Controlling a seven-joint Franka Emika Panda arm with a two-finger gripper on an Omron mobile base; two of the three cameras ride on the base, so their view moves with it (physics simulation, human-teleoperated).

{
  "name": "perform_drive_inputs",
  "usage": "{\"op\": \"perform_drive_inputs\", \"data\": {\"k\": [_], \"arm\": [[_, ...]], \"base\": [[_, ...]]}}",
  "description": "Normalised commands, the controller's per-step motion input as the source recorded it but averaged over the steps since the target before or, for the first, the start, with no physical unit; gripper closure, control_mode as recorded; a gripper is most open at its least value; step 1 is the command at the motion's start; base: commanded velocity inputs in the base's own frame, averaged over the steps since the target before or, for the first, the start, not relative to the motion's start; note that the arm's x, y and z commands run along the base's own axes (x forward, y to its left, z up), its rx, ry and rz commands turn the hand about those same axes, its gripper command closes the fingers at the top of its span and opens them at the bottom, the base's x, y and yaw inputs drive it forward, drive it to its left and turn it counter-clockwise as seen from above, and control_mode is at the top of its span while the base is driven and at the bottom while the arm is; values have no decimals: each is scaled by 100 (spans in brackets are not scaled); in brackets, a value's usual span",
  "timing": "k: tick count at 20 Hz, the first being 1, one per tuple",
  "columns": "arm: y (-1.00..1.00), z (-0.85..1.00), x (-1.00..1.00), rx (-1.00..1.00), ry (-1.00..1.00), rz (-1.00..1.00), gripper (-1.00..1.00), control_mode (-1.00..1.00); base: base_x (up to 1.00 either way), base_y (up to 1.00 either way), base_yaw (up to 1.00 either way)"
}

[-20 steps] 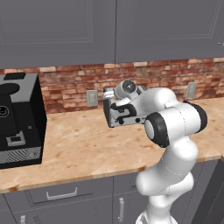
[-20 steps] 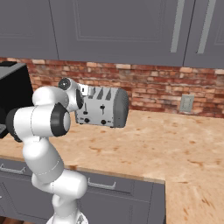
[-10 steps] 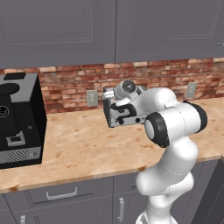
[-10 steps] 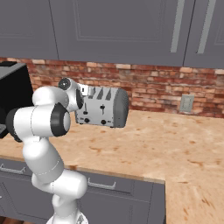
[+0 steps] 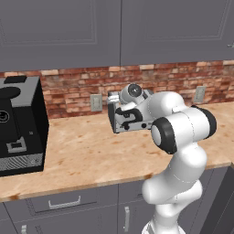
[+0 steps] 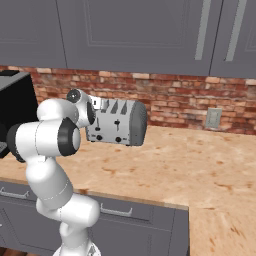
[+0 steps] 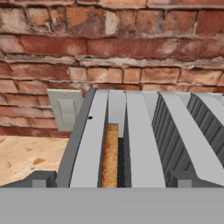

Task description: Start the toaster. Once the lever pops up, take the bread to the plate on the dining counter.

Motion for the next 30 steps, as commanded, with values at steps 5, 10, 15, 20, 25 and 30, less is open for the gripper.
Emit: {"op": "perform_drive_inputs", "data": {"k": [5, 10, 15, 20, 25, 30], "arm": [[0, 0, 0, 0, 0, 0, -100, -100], [0, 0, 0, 0, 0, 0, -100, -100], [0, 0, 0, 0, 0, 0, -100, -100], [0, 0, 0, 0, 0, 0, -100, -100], [0, 0, 0, 0, 0, 0, -100, -100], [0, 0, 0, 0, 0, 0, -100, -100]], "base": [[0, 0, 0], [0, 0, 0], [0, 0, 0], [0, 0, 0], [0, 0, 0], [0, 0, 0]]}}
